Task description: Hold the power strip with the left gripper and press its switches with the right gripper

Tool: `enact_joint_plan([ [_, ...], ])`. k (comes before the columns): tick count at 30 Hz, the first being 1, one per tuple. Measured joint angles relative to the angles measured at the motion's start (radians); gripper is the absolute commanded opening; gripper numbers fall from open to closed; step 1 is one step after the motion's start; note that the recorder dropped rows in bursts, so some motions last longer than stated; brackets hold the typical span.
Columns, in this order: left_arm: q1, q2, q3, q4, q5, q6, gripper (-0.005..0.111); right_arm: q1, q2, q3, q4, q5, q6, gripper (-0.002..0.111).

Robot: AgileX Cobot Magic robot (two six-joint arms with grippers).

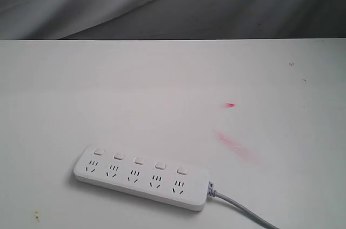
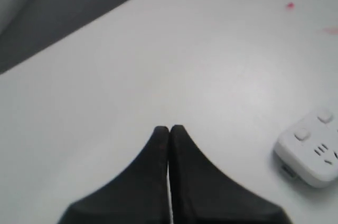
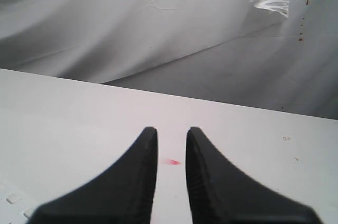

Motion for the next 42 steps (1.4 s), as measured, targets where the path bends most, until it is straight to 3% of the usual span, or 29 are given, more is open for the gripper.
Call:
enact_joint_plan([
  [7,-0.181,0.205,-0.133,0.328,0.009,0.008,0.002,0.000,0.000,0.000,0.000,0.000,0.000,0.019],
  [11,-0.254,0.297,-0.235,0.403,0.009,0.008,0.015,0.000,0.000,0.000,0.000,0.000,0.000,0.019],
  [14,-0.300,0.332,-0.281,0.417,0.009,0.008,0.035,0.000,0.000,0.000,0.000,0.000,0.000,0.019],
  [19,-0.392,0.367,-0.288,0.438,0.010,0.008,0.086,0.000,0.000,0.000,0.000,0.000,0.000,0.019],
  [21,-0.430,0.383,-0.288,0.454,0.010,0.008,0.094,0.000,0.000,0.000,0.000,0.000,0.000,0.019],
  [29,-0.574,0.456,-0.291,0.541,0.008,0.008,0.094,0.000,0.000,0.000,0.000,0.000,0.000,0.019],
  [42,-0.578,0.468,-0.291,0.547,0.010,0.008,0.094,0.000,0.000,0.000,0.000,0.000,0.000,0.019],
])
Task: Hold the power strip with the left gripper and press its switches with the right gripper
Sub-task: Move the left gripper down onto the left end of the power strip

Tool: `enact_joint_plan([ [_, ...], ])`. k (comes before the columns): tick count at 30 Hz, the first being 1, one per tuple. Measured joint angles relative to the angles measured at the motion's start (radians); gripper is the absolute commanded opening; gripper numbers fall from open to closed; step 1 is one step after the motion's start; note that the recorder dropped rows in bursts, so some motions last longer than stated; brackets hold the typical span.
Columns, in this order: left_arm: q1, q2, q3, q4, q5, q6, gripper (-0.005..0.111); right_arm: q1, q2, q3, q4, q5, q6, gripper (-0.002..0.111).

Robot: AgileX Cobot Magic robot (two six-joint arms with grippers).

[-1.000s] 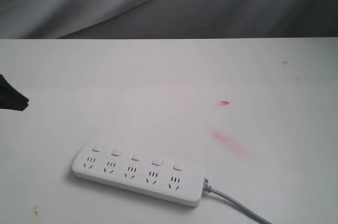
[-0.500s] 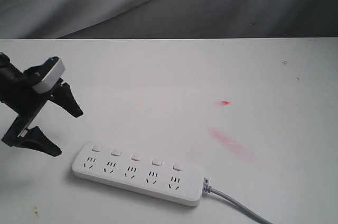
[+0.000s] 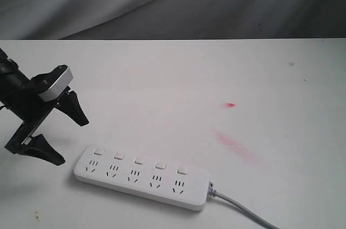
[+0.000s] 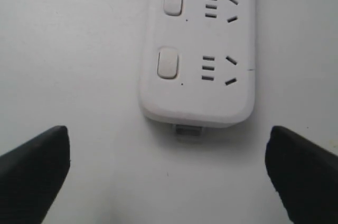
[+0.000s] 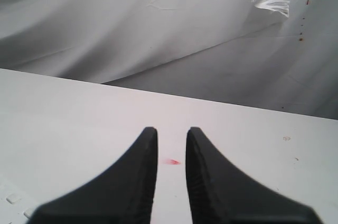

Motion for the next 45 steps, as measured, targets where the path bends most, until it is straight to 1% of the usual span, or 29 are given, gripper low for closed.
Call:
enact_joint_plan([
  [3,0.000,0.001,0.000,-0.005,0.000,0.000,0.094,0.000,0.000,0.000,0.000,0.000,0.000,0.019],
  [8,0.000,0.020,0.000,-0.088,0.002,0.000,0.094,0.000,0.000,0.000,0.000,0.000,0.000,0.019],
  [11,0.000,0.052,0.000,-0.114,0.002,0.000,0.094,0.000,0.000,0.000,0.000,0.000,0.000,0.019],
  [23,0.000,0.079,0.074,-0.104,0.002,0.000,0.094,0.000,0.000,0.000,0.000,0.000,0.000,0.019],
  [34,-0.002,0.079,0.083,-0.150,0.004,0.000,0.094,0.000,0.000,0.000,0.000,0.000,0.000,0.019],
  [41,-0.006,0.072,0.141,-0.154,-0.092,0.010,0.094,0.000,0.000,0.000,0.000,0.000,0.000,0.019],
  [45,-0.006,0.068,0.145,-0.158,-0.098,0.018,0.094,0.000,0.000,0.000,0.000,0.000,0.000,0.019],
])
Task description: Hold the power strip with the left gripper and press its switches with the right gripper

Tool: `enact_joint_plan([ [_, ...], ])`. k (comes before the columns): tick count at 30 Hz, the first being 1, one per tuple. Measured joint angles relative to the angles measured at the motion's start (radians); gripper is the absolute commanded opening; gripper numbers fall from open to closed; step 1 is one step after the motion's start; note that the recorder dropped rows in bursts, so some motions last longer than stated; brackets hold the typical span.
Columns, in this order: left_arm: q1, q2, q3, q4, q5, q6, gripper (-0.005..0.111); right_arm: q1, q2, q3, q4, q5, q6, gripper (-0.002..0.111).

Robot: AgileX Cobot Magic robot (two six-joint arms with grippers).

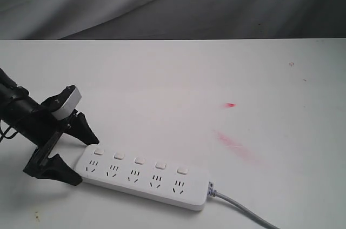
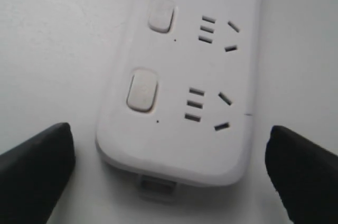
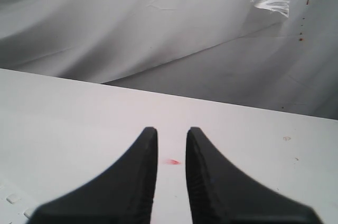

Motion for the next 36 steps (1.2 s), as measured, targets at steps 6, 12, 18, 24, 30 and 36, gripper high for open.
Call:
enact_joint_plan([
  [6,0.000,0.000,0.000,-0.005,-0.007,0.000,0.077,0.000,0.000,0.000,0.000,0.000,0.000,0.019],
  [12,-0.002,0.000,0.000,-0.009,-0.018,0.000,0.064,0.000,0.000,0.000,0.000,0.000,0.000,0.019],
  [18,-0.002,0.000,0.000,-0.009,-0.018,0.000,0.064,0.000,0.000,0.000,0.000,0.000,0.000,0.019],
  [24,-0.002,0.000,0.000,-0.007,-0.018,0.000,0.064,0.000,0.000,0.000,0.000,0.000,0.000,0.019],
  [30,-0.002,0.000,0.000,-0.007,-0.018,0.000,0.064,0.000,0.000,0.000,0.000,0.000,0.000,0.019],
  [36,-0.002,0.000,0.000,-0.007,-0.018,0.000,0.064,0.000,0.000,0.000,0.000,0.000,0.000,0.019],
])
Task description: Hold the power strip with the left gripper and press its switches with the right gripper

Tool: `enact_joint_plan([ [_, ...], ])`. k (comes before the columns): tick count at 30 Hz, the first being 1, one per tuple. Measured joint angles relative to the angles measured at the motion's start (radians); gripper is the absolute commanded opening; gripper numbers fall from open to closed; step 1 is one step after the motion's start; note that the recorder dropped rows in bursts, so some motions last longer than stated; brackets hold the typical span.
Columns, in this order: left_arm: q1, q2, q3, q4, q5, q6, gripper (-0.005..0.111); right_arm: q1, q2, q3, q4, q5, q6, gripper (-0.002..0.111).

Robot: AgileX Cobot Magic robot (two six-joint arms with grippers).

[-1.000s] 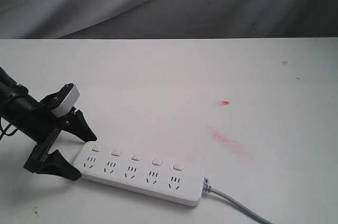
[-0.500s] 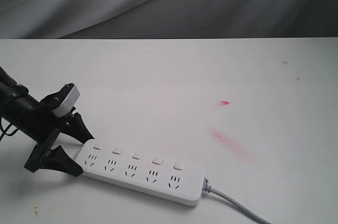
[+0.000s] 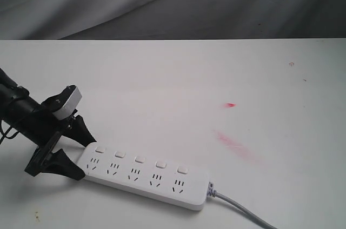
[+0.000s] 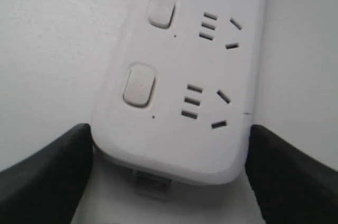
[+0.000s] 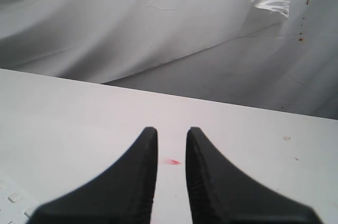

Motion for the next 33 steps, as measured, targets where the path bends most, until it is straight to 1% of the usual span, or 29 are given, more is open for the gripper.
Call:
enact_joint_plan([
  [5,0.000,0.000,0.000,0.000,0.000,0.000,0.064,0.000,0.000,0.000,0.000,-0.011,0.000,0.019],
  [7,0.000,0.000,0.000,0.000,0.000,0.000,0.064,0.000,0.000,0.000,0.034,-0.035,0.000,0.019],
  [12,0.000,0.000,0.000,0.000,0.000,0.000,0.064,0.000,0.000,0.000,0.375,-0.131,0.000,0.019],
  [14,0.000,0.000,0.000,0.000,0.000,0.000,0.064,0.000,0.000,0.000,0.463,-0.175,0.000,0.019],
  [16,0.000,0.000,0.000,0.000,0.000,0.000,0.064,0.000,0.000,0.000,0.509,-0.201,0.000,0.019],
  [20,0.000,0.000,0.000,0.000,0.000,0.000,0.064,0.000,0.000,0.000,0.505,-0.208,0.002,0.019],
  [23,0.000,0.000,0.000,0.000,0.000,0.000,0.064,0.000,0.000,-0.045,0.447,-0.212,0.002,0.018],
  [29,0.000,0.000,0.000,0.000,0.000,0.000,0.064,0.000,0.027,-0.234,0.275,-0.222,0.002,0.015],
  [33,0.000,0.000,0.000,0.000,0.000,0.000,0.064,0.000,0.183,-0.369,0.205,-0.241,-0.017,0.015],
])
